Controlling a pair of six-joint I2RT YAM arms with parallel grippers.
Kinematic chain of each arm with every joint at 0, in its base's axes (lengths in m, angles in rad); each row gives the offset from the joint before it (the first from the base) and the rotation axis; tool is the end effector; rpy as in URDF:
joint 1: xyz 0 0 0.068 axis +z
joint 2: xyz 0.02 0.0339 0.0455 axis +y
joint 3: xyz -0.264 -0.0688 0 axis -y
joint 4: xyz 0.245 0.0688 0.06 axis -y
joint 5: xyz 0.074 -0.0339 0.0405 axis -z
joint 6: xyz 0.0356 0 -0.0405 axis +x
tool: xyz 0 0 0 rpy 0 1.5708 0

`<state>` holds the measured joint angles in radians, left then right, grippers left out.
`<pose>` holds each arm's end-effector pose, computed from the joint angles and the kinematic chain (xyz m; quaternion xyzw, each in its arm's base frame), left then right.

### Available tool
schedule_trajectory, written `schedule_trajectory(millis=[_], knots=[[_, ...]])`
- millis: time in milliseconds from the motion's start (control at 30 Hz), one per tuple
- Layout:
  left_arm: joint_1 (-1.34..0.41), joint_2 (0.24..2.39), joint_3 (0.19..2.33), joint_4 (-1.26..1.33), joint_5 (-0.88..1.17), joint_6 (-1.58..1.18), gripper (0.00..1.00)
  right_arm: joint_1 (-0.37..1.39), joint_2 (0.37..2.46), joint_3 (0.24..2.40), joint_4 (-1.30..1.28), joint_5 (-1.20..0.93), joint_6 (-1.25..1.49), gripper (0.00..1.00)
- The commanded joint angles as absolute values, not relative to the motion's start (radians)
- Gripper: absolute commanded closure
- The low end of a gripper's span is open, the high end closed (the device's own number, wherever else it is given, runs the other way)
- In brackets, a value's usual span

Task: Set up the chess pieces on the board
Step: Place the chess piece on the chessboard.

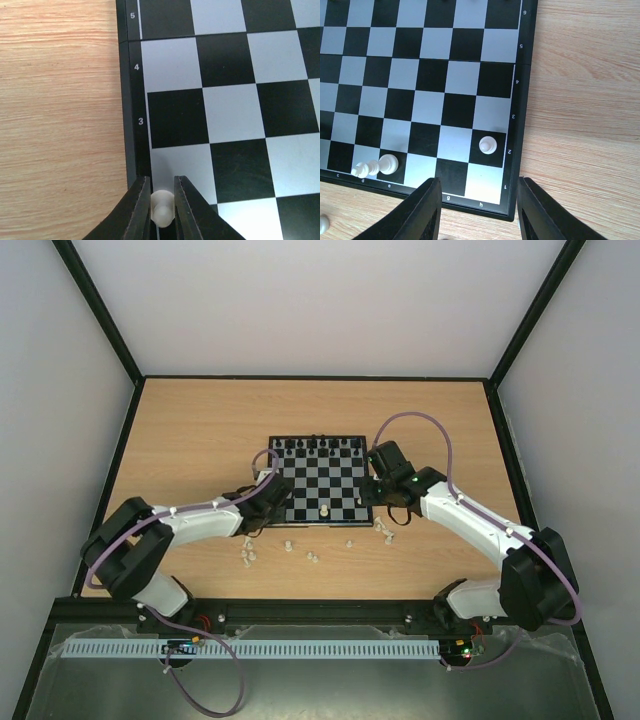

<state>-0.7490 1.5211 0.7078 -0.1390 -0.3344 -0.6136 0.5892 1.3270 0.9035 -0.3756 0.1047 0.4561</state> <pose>0.2139 -0.1829 0.1527 0.0130 0.9406 -0.0659 0.3329 0.2353 0.1528 0.2453 -0.0419 0.9245 0.1456 0.3499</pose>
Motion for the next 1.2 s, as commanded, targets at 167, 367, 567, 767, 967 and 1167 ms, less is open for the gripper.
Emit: schedule_trajectory(millis=[167, 367, 567, 767, 967, 1167], knots=[[-0.755, 1.575, 0.752, -0.100, -0.347, -0.605, 0.83, 0.587, 1.319, 0.886, -0.390, 0.103, 0.454, 0.58], [-0.761, 1.580, 0.769, -0.099, -0.345, -0.601, 0.83, 0.587, 1.321, 0.882, -0.387, 0.102, 0.455, 0.58], [-0.762, 1.600, 0.792, -0.097, -0.349, -0.591, 0.82, 0.588, 1.319, 0.878, -0.385, 0.103, 0.456, 0.58], [-0.763, 1.602, 0.796, -0.102, -0.359, -0.589, 0.80, 0.587, 1.318, 0.875, -0.386, 0.107, 0.458, 0.58], [-0.767, 1.521, 0.788, -0.154, -0.393, -0.601, 0.52, 0.587, 1.308, 0.876, -0.391, 0.116, 0.460, 0.57], [-0.807, 1.365, 0.806, -0.259, -0.449, -0.617, 0.29, 0.587, 1.299, 0.861, -0.409, 0.140, 0.477, 0.48]])
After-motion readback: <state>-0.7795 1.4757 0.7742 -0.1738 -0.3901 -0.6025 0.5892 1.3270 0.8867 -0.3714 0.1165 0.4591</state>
